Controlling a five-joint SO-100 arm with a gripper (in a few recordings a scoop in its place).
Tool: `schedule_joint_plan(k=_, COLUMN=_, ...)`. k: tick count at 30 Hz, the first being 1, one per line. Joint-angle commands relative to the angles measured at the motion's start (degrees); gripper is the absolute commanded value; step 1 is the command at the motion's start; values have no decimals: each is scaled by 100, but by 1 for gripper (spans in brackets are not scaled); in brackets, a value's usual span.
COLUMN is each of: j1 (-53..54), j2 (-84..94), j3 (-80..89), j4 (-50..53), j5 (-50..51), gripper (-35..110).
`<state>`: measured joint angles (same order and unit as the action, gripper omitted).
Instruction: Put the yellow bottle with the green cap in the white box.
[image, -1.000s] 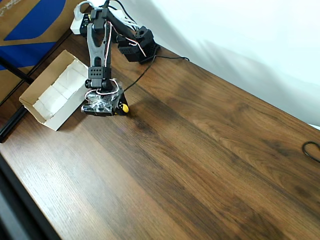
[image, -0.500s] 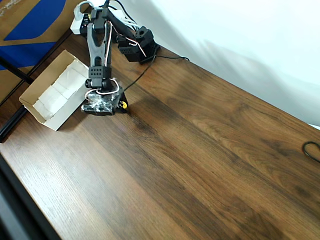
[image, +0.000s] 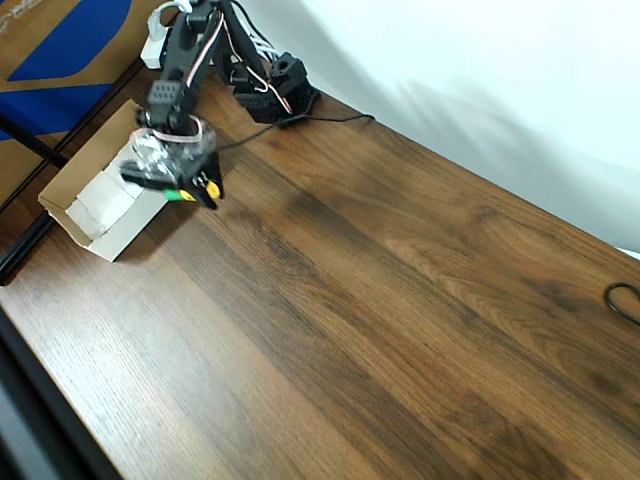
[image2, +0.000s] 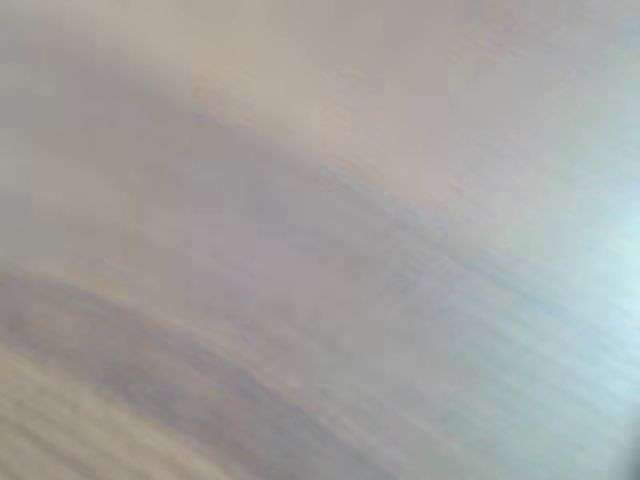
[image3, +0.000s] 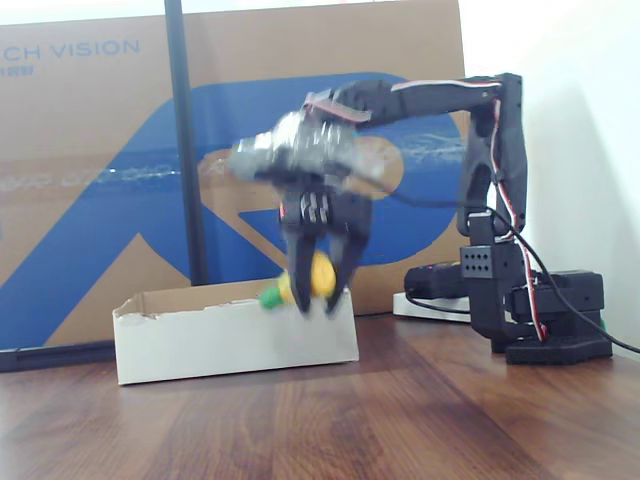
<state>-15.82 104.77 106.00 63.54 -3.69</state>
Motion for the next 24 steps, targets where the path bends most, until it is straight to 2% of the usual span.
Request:
schedule_joint_plan(k=1, j1=88, j2=870, j3=-44, j4=264, j5=-53, gripper=0)
schedule_joint_plan(k=10, j1=976, j2=1740, j3=-229, j4=721, j5=-18, gripper=0)
schedule_joint_plan(k=24, j1=2777, j2=1863, j3=-237, j4=668, j5=-431, gripper=0)
